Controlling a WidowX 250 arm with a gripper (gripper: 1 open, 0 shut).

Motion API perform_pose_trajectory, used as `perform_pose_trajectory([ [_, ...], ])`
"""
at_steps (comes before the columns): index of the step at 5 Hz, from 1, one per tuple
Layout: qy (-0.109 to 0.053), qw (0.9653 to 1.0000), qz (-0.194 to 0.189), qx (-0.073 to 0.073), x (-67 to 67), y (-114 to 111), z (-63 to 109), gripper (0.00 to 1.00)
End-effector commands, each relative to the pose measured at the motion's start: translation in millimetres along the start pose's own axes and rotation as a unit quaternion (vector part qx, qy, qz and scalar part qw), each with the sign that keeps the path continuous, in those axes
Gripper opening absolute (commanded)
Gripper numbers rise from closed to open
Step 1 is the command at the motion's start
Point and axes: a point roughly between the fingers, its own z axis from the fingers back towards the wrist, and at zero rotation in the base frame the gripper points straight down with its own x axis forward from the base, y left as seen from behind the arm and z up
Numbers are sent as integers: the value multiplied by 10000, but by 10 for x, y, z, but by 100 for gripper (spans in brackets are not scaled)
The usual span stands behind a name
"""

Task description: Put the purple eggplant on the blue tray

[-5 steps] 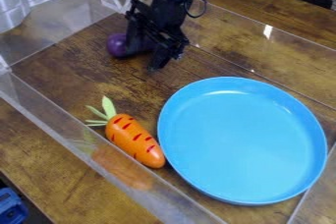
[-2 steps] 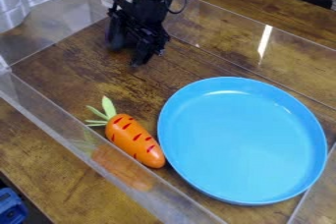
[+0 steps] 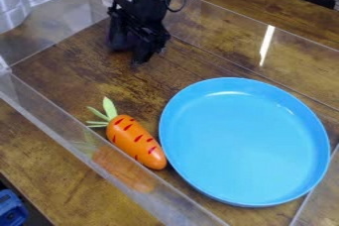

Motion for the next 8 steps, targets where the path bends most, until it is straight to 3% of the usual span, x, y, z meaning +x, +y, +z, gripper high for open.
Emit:
perform_pose_trajectory([
  [1,-370,9990,243,17,64,113,341,0],
  [3,-452,9989,75,19,181,184,453,0],
  [4,-569,9981,-232,83,171,279,429,0],
  [5,-665,9957,-616,168,220,370,356,100],
  [6,-793,9922,-930,256,259,472,312,100],
  [7,-829,9915,-973,253,317,443,227,100],
  [8,-825,9915,-977,230,321,428,146,0],
])
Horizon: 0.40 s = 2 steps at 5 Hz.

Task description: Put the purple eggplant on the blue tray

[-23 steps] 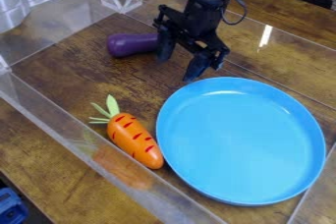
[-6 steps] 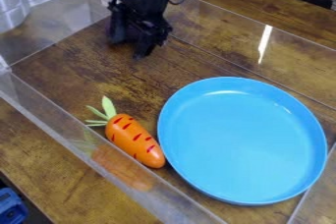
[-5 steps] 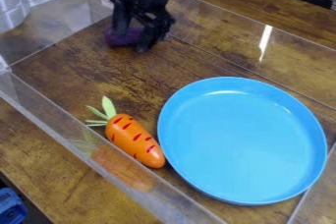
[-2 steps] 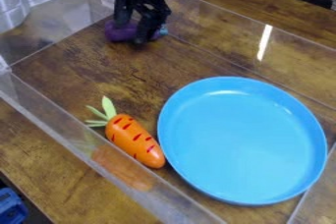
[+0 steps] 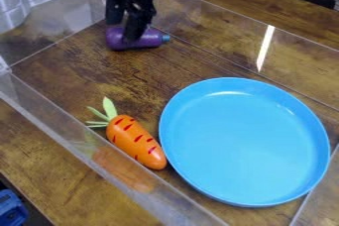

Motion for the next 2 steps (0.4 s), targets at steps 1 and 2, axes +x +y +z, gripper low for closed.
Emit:
perform_pose_trajectory([
  [1,-272,9995,-133,115,71,76,221,0],
  [2,-208,9997,141,70,25,-9,131,100],
])
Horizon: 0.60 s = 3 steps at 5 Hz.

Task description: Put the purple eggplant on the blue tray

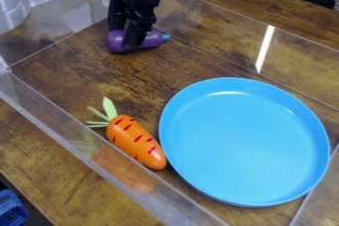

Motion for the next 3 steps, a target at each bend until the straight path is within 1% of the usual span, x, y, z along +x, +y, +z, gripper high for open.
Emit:
perform_pose_trajectory([
  [1,-173,9992,350,78,2,-44,103,100],
  [2,-172,9989,421,61,153,-76,52,100],
  [3,-256,9985,459,183,268,-204,253,0],
])
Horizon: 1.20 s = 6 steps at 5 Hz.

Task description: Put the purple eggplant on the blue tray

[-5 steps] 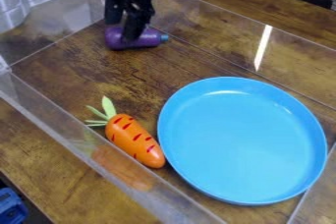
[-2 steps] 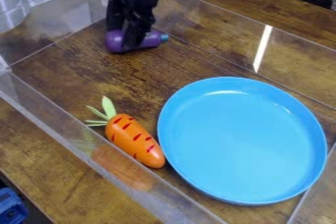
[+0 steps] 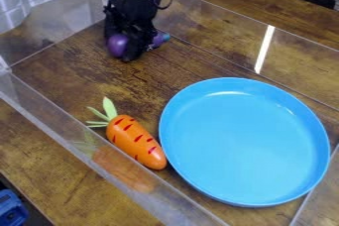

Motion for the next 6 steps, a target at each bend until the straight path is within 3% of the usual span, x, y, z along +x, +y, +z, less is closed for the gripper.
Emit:
perform_pose_trajectory([
  [1,-453,9984,-251,242,89,-87,359,0],
  [2,-557,9967,-492,332,59,-142,419,0],
  [4,-609,9946,-684,482,-55,-111,473,0],
  [5,-691,9926,-805,596,-113,-112,561,0],
  [6,-670,9930,-693,675,-56,-101,772,0],
])
